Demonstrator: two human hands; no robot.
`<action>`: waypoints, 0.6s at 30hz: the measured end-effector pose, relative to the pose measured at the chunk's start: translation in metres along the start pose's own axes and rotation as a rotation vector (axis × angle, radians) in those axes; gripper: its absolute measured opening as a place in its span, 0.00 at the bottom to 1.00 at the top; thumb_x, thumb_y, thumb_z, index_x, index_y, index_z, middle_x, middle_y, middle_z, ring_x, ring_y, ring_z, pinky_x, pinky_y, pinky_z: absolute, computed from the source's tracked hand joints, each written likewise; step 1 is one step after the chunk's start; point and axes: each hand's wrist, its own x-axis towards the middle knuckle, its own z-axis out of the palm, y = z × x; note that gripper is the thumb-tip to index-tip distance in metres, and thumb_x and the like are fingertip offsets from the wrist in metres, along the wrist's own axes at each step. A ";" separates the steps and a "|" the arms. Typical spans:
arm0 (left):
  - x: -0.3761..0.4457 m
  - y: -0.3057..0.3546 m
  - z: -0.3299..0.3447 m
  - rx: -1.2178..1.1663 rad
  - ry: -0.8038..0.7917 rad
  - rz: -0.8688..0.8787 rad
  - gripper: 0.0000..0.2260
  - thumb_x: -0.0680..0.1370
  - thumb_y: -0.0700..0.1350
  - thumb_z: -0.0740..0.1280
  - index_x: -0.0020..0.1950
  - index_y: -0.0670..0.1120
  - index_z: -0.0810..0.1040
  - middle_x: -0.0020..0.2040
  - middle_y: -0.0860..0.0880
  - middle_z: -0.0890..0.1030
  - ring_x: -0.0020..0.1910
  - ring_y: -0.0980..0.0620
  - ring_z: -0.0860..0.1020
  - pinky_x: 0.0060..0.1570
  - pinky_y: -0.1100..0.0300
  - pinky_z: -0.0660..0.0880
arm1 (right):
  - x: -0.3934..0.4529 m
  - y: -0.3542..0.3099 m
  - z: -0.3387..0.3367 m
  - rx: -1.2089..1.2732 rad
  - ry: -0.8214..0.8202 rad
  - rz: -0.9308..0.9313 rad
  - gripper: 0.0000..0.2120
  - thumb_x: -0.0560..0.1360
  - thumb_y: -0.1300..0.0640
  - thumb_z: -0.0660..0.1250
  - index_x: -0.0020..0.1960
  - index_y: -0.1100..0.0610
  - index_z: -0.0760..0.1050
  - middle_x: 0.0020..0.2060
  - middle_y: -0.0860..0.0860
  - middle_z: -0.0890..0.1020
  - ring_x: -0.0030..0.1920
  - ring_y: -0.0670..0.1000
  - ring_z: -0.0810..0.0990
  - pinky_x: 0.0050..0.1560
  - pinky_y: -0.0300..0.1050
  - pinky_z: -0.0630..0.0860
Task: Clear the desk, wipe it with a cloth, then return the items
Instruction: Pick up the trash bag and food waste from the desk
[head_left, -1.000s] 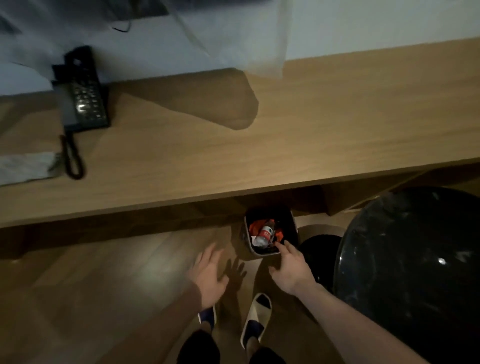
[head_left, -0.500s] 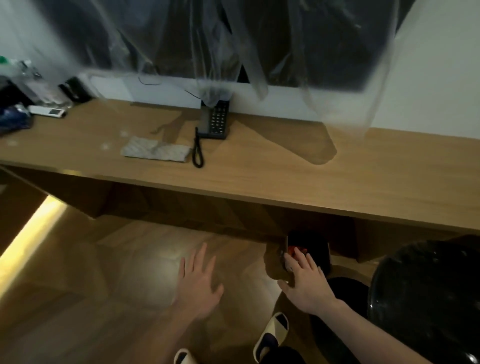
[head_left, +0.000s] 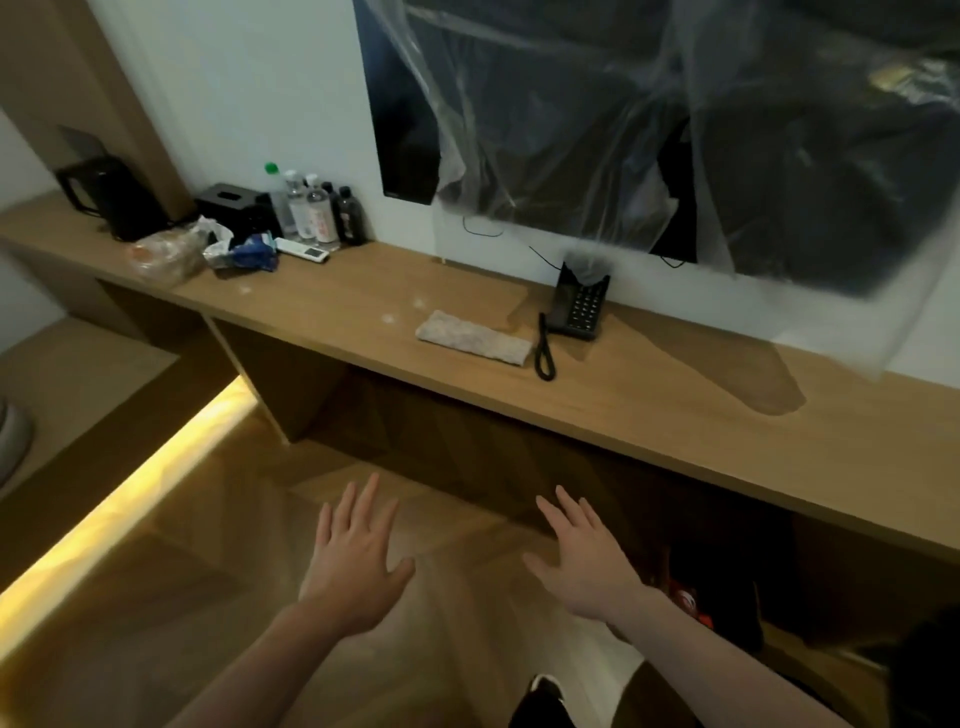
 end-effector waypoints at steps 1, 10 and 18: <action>-0.001 -0.014 -0.006 0.003 0.018 -0.015 0.40 0.76 0.71 0.42 0.85 0.55 0.47 0.83 0.48 0.34 0.81 0.44 0.32 0.79 0.42 0.35 | 0.004 -0.014 -0.002 -0.010 0.002 -0.018 0.38 0.80 0.33 0.59 0.83 0.41 0.46 0.83 0.45 0.43 0.83 0.54 0.42 0.82 0.58 0.49; 0.006 -0.111 -0.049 -0.011 0.148 -0.173 0.37 0.78 0.70 0.48 0.84 0.56 0.49 0.83 0.49 0.35 0.81 0.45 0.33 0.80 0.42 0.37 | 0.065 -0.134 -0.018 -0.067 0.001 -0.189 0.37 0.81 0.35 0.59 0.83 0.41 0.46 0.83 0.44 0.43 0.83 0.52 0.41 0.82 0.57 0.50; 0.058 -0.210 -0.078 -0.021 0.174 -0.308 0.37 0.79 0.70 0.50 0.84 0.56 0.51 0.82 0.50 0.34 0.81 0.46 0.33 0.80 0.41 0.39 | 0.160 -0.236 -0.029 -0.120 -0.073 -0.311 0.37 0.82 0.36 0.59 0.84 0.41 0.45 0.83 0.45 0.42 0.83 0.53 0.40 0.82 0.58 0.47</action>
